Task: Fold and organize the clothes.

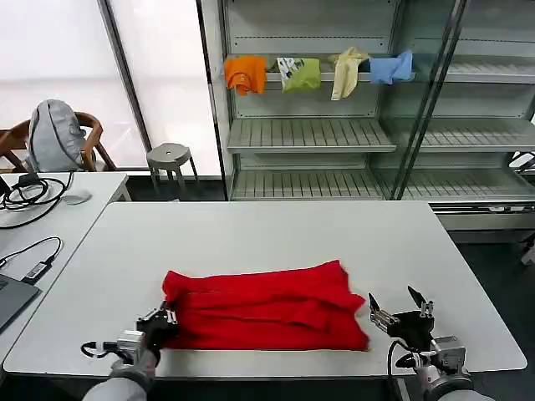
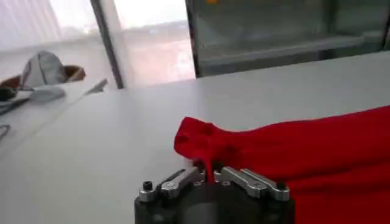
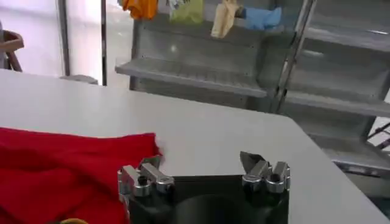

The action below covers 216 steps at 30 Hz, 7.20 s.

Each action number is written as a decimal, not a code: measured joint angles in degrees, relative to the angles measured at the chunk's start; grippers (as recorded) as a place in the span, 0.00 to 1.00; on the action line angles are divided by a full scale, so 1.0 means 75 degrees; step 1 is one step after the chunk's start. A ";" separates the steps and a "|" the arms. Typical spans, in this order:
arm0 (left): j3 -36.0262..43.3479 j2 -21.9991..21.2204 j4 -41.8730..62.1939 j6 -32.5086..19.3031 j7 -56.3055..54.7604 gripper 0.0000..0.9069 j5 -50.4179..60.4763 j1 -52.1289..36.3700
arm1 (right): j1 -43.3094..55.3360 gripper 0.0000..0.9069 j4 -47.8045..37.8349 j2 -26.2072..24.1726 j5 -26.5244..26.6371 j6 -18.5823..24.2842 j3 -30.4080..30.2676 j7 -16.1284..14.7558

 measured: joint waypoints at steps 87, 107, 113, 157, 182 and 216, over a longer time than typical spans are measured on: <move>0.2274 -0.1842 -0.0457 -0.1212 0.1955 1.00 0.0447 -0.1690 | -0.0009 1.00 0.0158 0.0090 -0.0426 0.0111 0.0064 0.0033; 0.1251 -0.1539 -0.0078 0.0109 0.0034 1.00 0.0456 -0.0735 | -0.0086 1.00 0.0453 0.0185 -0.0610 0.0217 0.0047 0.0030; 0.1214 -0.1504 0.0155 0.0257 -0.0178 1.00 0.0499 -0.0719 | -0.0075 1.00 0.0500 0.0212 -0.0654 0.0218 0.0009 0.0030; 0.1299 -0.1414 0.0803 0.0337 0.0334 0.01 0.0511 -0.0721 | 0.0197 1.00 0.0298 0.0129 -0.0659 0.0189 -0.0200 0.0025; -0.0852 -0.0302 0.0381 0.0492 0.1485 0.01 -0.0284 -0.0482 | 0.0308 1.00 0.0338 0.0242 -0.0675 0.0221 -0.0339 0.0027; 0.1876 -0.1469 -0.0588 0.0052 0.2243 0.02 0.2864 -0.0950 | 0.0270 1.00 0.0398 0.0322 -0.0821 0.0166 -0.0159 0.0075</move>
